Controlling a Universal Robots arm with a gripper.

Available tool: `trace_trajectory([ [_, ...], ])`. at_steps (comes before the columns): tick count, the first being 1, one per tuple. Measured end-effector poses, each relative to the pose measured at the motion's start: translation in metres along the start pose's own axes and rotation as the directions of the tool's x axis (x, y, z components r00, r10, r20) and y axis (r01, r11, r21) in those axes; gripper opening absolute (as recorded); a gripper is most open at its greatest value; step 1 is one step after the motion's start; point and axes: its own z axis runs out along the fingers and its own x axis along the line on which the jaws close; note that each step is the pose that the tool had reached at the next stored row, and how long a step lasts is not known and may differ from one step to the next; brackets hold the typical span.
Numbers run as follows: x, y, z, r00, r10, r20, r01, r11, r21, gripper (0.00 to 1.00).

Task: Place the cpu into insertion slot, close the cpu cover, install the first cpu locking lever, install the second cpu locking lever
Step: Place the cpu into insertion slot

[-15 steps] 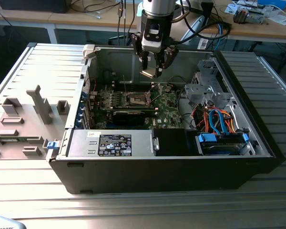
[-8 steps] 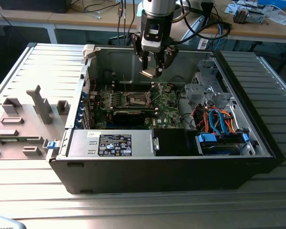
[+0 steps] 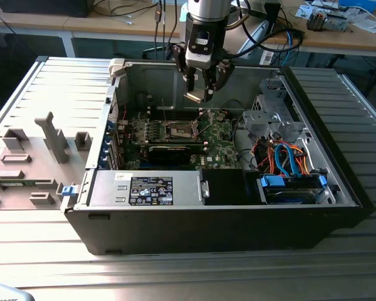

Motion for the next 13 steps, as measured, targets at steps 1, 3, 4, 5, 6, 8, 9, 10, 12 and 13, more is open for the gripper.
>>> trace_trajectory([
  [1,0.0000,0.0000,0.0000,1.0000,0.002,0.0001,-0.002,1.0000,0.0001,0.54],
  [3,0.0000,0.0000,0.0000,1.0000,0.005,0.0003,-0.005,1.0000,0.0002,0.54],
  [4,0.0000,0.0000,0.0000,1.0000,0.006,0.0004,-0.006,1.0000,0.0003,0.54],
  [5,0.0000,0.0000,0.0000,1.0000,0.007,0.0004,-0.007,1.0000,0.0004,0.54],
  [6,0.0000,0.0000,0.0000,1.0000,0.008,0.0005,-0.008,1.0000,0.0005,0.54],
  [8,0.0000,0.0000,0.0000,0.9999,0.010,0.0006,-0.010,0.9999,0.0005,0.54],
  [9,0.0000,0.0000,0.0000,0.9999,0.011,0.0007,-0.011,0.9999,0.0005,0.54],
  [10,0.0000,0.0000,0.0000,0.9999,0.012,0.0007,-0.012,0.9999,0.0006,0.54],
  [12,0.0000,0.0000,0.0000,0.9999,0.015,0.0009,-0.015,0.9999,0.0008,0.54],
  [13,0.0000,0.0000,0.0000,0.9999,0.016,0.0010,-0.016,0.9999,0.0008,0.54],
])
